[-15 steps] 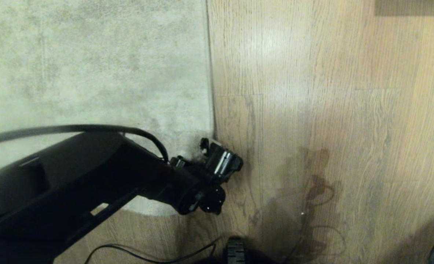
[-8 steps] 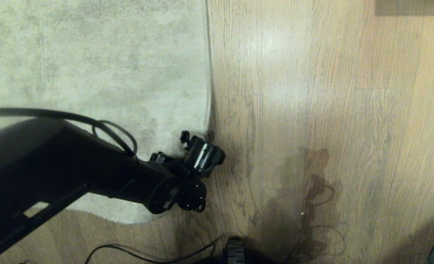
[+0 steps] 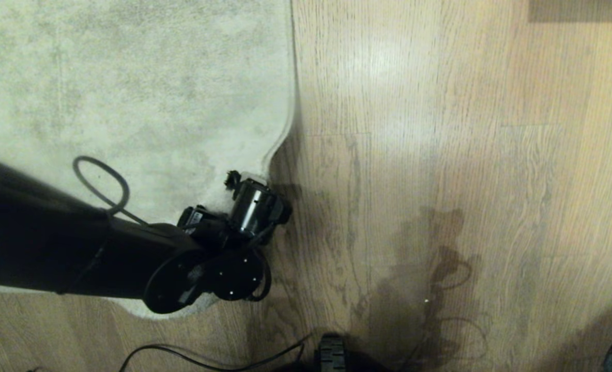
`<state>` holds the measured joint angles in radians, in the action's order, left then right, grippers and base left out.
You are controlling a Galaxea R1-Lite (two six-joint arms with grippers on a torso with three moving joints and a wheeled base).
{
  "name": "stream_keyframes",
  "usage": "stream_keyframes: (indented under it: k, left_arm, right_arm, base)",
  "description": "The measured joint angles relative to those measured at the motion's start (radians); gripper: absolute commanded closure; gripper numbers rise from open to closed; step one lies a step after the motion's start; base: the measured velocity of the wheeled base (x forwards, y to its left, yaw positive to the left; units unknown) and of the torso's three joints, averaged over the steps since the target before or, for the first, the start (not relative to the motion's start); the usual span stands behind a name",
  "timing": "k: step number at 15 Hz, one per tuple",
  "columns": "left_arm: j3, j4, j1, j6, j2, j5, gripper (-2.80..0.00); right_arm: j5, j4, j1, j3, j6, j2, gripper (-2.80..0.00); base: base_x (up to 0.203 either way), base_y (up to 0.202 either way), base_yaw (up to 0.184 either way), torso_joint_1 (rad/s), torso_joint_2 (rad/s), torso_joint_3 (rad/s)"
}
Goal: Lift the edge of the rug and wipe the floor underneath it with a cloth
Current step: Lift up the carpet
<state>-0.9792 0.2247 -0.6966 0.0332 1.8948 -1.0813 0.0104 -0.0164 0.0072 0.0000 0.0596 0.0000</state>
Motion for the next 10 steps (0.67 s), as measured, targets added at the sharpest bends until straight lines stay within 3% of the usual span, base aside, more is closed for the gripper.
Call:
stream_keyframes:
  k: [10]
  left_arm:
    - [-0.105,0.099,-0.001,0.098,-0.021,0.001,-2.80]
  right_arm:
    - [0.000,0.000,0.000,0.000,0.000,0.000,0.00]
  base:
    - [0.000,0.000,0.000,0.000,0.00,0.000]
